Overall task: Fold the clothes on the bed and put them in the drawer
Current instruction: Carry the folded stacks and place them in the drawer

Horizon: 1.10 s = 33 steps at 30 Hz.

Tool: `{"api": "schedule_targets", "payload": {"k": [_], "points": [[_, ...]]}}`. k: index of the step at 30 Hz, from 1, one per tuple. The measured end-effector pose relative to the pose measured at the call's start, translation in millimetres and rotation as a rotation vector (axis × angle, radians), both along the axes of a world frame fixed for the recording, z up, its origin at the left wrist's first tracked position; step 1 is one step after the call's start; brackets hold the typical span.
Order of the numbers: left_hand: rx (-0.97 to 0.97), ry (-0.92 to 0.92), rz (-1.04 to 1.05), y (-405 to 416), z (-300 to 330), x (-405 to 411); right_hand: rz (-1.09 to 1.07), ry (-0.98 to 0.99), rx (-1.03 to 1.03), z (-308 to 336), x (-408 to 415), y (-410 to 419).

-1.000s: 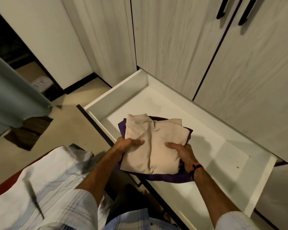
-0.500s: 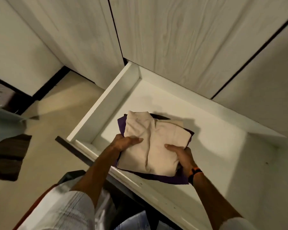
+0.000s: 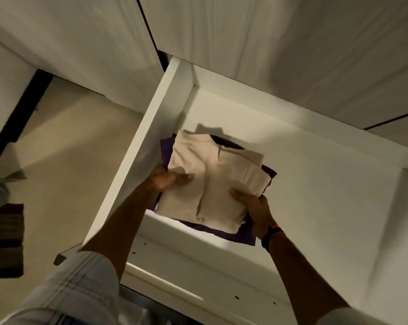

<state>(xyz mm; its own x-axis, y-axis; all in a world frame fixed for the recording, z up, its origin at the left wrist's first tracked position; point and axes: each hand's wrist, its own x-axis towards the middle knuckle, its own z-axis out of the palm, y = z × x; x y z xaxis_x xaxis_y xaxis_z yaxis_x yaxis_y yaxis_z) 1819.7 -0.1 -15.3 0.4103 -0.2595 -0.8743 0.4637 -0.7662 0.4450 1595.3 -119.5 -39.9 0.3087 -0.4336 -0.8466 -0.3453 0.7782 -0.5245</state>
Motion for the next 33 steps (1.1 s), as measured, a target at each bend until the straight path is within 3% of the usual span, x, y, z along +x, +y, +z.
{"api": "schedule_targets", "payload": {"k": [4,7,9,11,14,17,20,28,33], "points": [[0.163,-0.199,-0.151,-3.7,-31.9,21.5,0.007,0.068,0.012,-28.5,12.3,2.3],[0.385,-0.423,-0.402,-8.8,-39.2,15.3,0.028,0.278,-0.087,-39.7,13.4,6.8],[0.433,-0.542,-0.492,-11.6,-32.6,1.2,0.098,0.474,-0.263,-37.5,14.5,11.8],[0.395,-0.798,-0.567,-7.4,-29.1,-16.8,0.25,0.649,-0.511,-24.7,18.8,19.8],[0.256,-1.058,-0.7,-5.7,-27.0,-40.8,0.594,0.742,-0.986,-10.2,25.8,28.1],[0.098,-0.996,-0.957,-7.1,-32.6,-53.3,0.947,0.632,-1.235,-17.2,26.2,36.1],[0.089,-0.7,-1.007,-5.4,-44.5,-51.8,1.135,0.546,-1.153,-30.3,28.6,37.4],[0.104,-0.703,-0.997,-3.9,-66.8,-51.5,1.227,0.577,-1.101,-42.5,34.3,31.6],[0.121,-0.694,-0.966,-2.2,-48.5,-50.9,1.245,0.496,-1.024,-22.1,33.4,25.7]]}}
